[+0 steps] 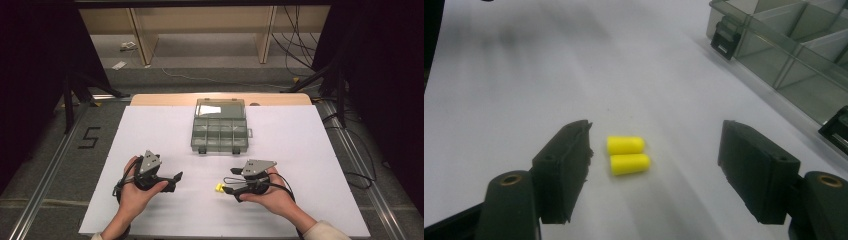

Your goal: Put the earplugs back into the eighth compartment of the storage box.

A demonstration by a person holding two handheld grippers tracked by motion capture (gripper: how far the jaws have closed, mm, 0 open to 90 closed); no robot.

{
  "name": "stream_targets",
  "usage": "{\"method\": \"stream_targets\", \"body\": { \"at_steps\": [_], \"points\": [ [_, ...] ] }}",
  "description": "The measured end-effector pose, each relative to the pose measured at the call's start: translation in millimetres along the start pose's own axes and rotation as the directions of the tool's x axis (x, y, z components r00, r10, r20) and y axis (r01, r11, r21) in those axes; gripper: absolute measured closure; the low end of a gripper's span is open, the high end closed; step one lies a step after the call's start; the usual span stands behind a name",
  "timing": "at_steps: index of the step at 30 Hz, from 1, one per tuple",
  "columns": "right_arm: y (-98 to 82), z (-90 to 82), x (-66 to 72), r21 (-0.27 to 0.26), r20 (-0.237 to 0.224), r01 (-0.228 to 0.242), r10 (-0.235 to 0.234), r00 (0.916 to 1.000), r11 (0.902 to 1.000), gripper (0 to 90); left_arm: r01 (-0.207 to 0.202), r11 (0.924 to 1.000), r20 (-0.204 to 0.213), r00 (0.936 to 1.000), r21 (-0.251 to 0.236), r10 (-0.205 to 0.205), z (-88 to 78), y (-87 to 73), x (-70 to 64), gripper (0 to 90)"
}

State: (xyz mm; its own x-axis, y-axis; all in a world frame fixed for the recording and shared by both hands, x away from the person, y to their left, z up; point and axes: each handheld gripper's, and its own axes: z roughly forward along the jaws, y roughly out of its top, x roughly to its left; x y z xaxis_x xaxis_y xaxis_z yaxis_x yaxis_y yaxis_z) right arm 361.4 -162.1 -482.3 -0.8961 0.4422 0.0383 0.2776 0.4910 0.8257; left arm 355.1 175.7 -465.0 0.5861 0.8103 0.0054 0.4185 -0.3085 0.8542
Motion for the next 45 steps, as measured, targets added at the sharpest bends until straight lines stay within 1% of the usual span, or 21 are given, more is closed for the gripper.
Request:
{"method": "stream_targets", "body": {
  "at_steps": [6,11,13,16,18,19,24,28,31,33,39,45],
  "points": [
    [0.6,9.6,5.5,0.036,-0.015,0.02,-0.019,0.9997,0.9992,34.2,-0.002,1.0,0.002,1.0,0.003,0.002,1.2,-0.7,0.2,0.0],
    [1.3,19.1,10.7,0.068,-0.017,0.041,-0.04,0.999,0.9968,38.3,-0.004,1.0,0.004,1.0,0.007,0.004,2.5,-0.3,0.4,0.0],
    [1.3,21.5,12.5,0.081,-0.018,0.049,-0.047,0.9987,0.9955,39.7,-0.01,0.9999,0.004,0.9999,0.007,0.01,2.7,-0.2,0.2,0.0],
    [0.4,24.3,13.6,0.094,-0.016,0.053,-0.051,0.9986,0.9941,42.1,-0.011,0.9999,0.003,0.9999,0.008,0.011,2.6,-0.3,0.3,0.0],
    [-0.7,26.0,13.5,0.111,-0.017,0.048,-0.046,0.9988,0.9927,43.0,-0.007,0.9999,0.002,1.0,0.008,0.007,2.3,-0.6,0.6,0.0],
    [-0.8,26.3,13.5,0.112,-0.013,0.049,-0.047,0.9988,0.9925,44.8,-0.009,0.9999,0.002,1.0,0.008,0.009,2.1,-0.6,0.9,0.0],
    [0.2,27.4,14.1,0.116,-0.009,0.054,-0.054,0.9985,0.9917,47.6,-0.007,0.9999,0.003,1.0,0.007,0.007,2.8,-0.9,0.4,0.1],
    [0.5,29.9,16.3,0.139,-0.016,0.075,-0.074,0.9972,0.9874,51.9,-0.009,0.9999,0.003,1.0,0.007,0.009,2.2,-0.5,0.3,0.1],
    [0.9,30.0,16.5,0.141,-0.018,0.065,-0.063,0.9979,0.9878,54.7,-0.008,0.9999,0.002,1.0,0.006,0.008,2.4,-1.1,0.7,0.3],
    [1.0,29.7,16.2,0.141,-0.019,0.065,-0.063,0.9978,0.9879,59.7,-0.009,0.9999,0.002,1.0,0.006,0.009,2.3,-0.9,1.1,0.4],
    [1.0,28.3,16.5,0.146,-0.014,0.059,-0.058,0.9982,0.9875,66.1,-0.011,0.9999,0.004,0.9999,0.006,0.011,2.7,-0.9,0.3,0.4],
    [1.0,27.3,17.0,0.148,-0.009,0.055,-0.054,0.9985,0.9874,68.6,-0.011,0.9999,0.002,0.9999,0.003,0.011,2.2,-0.6,0.0,0.4]
  ]
}}
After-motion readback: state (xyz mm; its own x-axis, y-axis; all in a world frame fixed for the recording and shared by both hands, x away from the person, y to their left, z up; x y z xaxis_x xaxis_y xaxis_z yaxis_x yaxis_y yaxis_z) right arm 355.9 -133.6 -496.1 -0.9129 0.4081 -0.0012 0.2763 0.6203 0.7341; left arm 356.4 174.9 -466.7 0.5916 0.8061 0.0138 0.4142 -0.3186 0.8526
